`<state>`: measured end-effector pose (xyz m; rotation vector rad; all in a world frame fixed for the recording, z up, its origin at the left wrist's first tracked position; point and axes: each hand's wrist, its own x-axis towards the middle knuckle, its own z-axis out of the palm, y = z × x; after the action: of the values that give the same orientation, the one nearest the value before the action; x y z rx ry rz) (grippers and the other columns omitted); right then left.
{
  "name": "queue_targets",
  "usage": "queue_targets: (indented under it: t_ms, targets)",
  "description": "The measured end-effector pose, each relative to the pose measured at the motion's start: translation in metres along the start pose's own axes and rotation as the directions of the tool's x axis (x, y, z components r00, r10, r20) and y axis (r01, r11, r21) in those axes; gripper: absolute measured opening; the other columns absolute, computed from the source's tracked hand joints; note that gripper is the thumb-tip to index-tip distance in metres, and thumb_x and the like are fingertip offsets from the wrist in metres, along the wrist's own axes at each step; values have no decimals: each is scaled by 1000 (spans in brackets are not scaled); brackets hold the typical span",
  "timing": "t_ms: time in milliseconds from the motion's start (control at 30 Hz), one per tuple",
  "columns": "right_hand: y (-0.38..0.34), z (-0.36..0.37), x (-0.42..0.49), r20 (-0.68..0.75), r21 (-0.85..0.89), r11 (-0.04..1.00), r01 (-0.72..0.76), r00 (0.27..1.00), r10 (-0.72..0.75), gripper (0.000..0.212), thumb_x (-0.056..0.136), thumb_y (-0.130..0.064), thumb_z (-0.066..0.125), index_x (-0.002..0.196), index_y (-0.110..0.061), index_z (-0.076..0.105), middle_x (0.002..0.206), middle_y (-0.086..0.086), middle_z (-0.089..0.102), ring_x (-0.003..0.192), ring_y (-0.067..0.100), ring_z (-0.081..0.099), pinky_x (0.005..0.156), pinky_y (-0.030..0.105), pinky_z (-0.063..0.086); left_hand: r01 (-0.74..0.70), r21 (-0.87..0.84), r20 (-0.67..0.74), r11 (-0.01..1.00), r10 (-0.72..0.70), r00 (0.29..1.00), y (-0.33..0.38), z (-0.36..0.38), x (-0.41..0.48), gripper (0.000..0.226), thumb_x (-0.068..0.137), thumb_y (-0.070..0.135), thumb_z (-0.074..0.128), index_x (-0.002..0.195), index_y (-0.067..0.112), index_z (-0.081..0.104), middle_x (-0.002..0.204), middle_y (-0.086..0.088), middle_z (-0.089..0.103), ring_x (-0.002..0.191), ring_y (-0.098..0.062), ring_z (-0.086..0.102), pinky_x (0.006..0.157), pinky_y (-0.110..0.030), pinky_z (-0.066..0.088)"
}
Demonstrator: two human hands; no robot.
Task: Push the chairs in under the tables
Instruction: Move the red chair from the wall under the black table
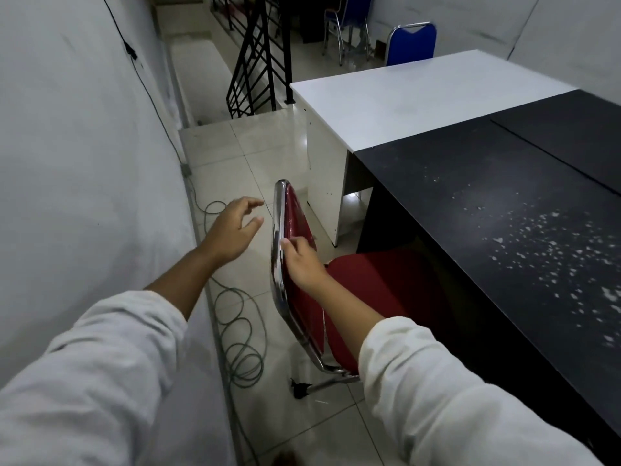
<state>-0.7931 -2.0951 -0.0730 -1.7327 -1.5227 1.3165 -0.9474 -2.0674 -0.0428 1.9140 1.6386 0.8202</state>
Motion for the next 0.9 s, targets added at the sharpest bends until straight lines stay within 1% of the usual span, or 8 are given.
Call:
queue_targets:
  t_ms: [100,200,267,333,500,633,733,900]
  targets:
    - [-12,20,4,-16,-26,999,-30,999,30,74,92,-51,47,147,-8,23,147,21,34,136,39,35,110,49,35,-26,113,113,993,14,994,-1,-1,31,38,96,22,50,133,13,52,140,-9,50,132,-21,44,105,-28,30]
    - [-12,29,8,13,-167,985,-46,999,49,89,86,-24,61,152,-10,2,155,21,16,142,42,22,114,49,31,-63,168,206,984,28,978,-1,3,47,41,97,23,49,138,13,49,147,-11,43,138,-22,37,106,-26,24]
    - [-11,27,10,12,-229,973,-8,1000,11,87,83,-16,60,151,-8,5,150,23,24,137,43,30,111,48,35,-57,170,250,984,13,968,-3,9,51,44,98,23,48,141,13,46,153,-10,36,142,-22,30,111,-28,21]
    - [-11,24,10,29,-258,966,24,999,-17,87,83,-18,61,150,-7,7,146,23,28,132,41,36,108,48,39,-50,154,283,987,5,959,-7,15,53,48,98,25,47,144,14,41,156,-10,30,146,-22,24,116,-31,17]
    - [-2,9,-2,108,-278,956,92,992,-64,88,83,-19,63,150,-6,8,146,22,26,133,37,34,108,42,38,-39,113,264,993,8,965,-9,31,52,51,98,28,47,147,18,37,156,-10,29,146,-22,22,117,-33,16]
    - [15,-11,-20,169,-303,946,117,983,-68,88,81,-23,63,150,-11,9,151,19,22,137,35,31,109,43,37,1,63,238,998,-16,971,-2,48,39,54,97,34,48,148,24,33,159,-10,21,148,-24,18,117,-37,17]
    - [30,-32,-36,194,-325,936,136,978,-75,87,77,-26,63,149,-15,14,148,16,29,135,33,34,108,46,39,36,41,215,999,-44,976,12,61,26,57,96,35,49,149,27,31,160,-10,14,148,-27,14,117,-39,19]
    - [60,-77,-71,236,-342,924,171,967,-92,80,81,-17,61,149,-12,19,143,16,36,132,28,37,103,31,36,39,14,218,999,-42,975,38,87,6,61,92,40,55,147,27,33,159,-10,10,146,-29,17,115,-41,24]
